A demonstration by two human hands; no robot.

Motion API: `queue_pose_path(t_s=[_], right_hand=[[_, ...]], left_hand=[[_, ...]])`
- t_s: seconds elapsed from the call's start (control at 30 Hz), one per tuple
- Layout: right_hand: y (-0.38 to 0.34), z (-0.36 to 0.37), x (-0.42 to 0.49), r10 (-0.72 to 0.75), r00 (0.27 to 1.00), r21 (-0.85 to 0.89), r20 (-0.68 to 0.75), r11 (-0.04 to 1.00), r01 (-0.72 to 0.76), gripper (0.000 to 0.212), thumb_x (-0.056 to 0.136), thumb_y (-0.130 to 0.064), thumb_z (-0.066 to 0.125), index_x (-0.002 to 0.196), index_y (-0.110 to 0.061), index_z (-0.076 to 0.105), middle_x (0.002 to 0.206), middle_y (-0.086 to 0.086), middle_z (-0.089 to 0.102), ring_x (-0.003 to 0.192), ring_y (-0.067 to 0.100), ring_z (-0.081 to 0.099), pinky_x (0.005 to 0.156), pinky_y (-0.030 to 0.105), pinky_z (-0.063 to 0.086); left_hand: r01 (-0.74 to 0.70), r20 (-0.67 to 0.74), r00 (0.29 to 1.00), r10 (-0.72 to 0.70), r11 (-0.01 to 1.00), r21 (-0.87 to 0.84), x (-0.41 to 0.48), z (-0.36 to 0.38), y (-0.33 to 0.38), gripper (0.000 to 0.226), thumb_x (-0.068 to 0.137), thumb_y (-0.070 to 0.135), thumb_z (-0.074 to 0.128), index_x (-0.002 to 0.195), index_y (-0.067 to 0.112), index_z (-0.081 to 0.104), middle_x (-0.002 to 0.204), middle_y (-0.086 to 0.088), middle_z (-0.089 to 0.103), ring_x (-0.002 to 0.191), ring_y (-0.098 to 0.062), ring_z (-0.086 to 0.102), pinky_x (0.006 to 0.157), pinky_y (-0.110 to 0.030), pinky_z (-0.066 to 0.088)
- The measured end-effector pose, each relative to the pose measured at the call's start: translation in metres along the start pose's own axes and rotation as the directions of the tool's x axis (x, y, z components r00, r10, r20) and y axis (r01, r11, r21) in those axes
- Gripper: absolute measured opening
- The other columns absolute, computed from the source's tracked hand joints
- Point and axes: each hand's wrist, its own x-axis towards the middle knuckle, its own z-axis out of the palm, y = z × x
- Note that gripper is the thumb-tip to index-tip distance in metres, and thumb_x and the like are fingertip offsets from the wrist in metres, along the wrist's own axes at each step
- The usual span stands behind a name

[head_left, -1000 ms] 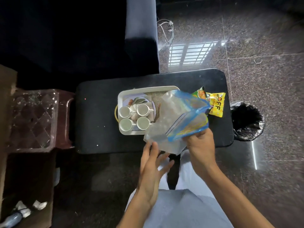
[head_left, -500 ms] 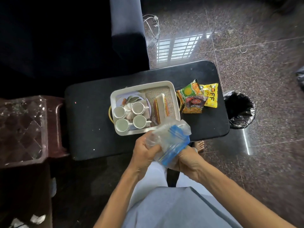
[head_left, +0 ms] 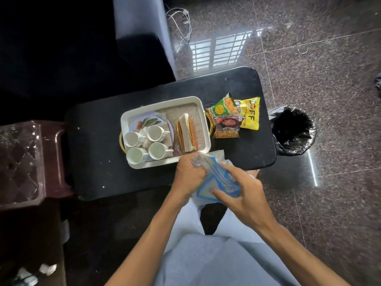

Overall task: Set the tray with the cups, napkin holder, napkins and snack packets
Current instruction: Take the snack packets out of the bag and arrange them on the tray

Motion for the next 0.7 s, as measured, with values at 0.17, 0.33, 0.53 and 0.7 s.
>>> queue_pose_path(t_s=[0.17,0.33,0.53,0.7], right_hand=[[0.046,-0.064,0.024,0.124,0.968,-0.007,-0.216,0.992,-0.129,0.019,0.077,-0.006,0.079,0.080,-0.023,0.069,0.064,-0.013,0.065,0.057,-0.001,0.058,0.052,0.023,0.050],[0.102,-0.137,0.053,0.291,0.857,0.121,-0.425,0.957,-0.265,0.013,0.082,-0.014,0.076,0.075,-0.014,0.066,0.065,-0.002,0.066,0.055,-0.002,0.049,0.051,0.024,0.047],[0.147,-0.202,0.083,0.358,0.928,0.024,-0.108,0.934,-0.357,0.027,0.078,-0.053,0.068,0.091,-0.029,0.071,0.080,-0.007,0.074,0.077,0.011,0.068,0.070,0.027,0.055],[0.211,-0.263,0.127,0.438,0.897,0.251,-0.061,0.876,-0.411,0.065,0.068,-0.031,0.089,0.121,-0.037,0.052,0.083,0.007,0.077,0.083,0.033,0.074,0.072,0.048,0.061]], left_hand=[[0.023,-0.076,0.997,-0.027,0.998,-0.051,0.010,0.094,0.013,0.027,0.073,0.020,0.058,0.086,0.041,0.068,0.085,0.016,0.073,0.081,0.000,0.070,0.067,-0.019,0.056],[-0.056,-0.053,0.998,0.042,0.955,-0.293,0.035,0.188,0.016,0.044,0.086,0.040,0.072,0.128,0.035,0.061,0.125,0.005,0.070,0.115,-0.014,0.069,0.085,-0.026,0.059],[-0.117,-0.133,0.984,0.117,0.993,0.001,0.108,0.273,0.021,0.053,0.082,0.003,0.072,0.107,0.048,0.062,0.103,0.019,0.071,0.098,-0.003,0.069,0.089,-0.030,0.058],[-0.079,0.132,0.988,0.080,0.997,-0.010,0.174,0.305,0.016,0.030,0.085,-0.003,0.073,0.110,0.014,0.073,0.099,-0.004,0.077,0.088,-0.012,0.071,0.081,-0.035,0.060]])
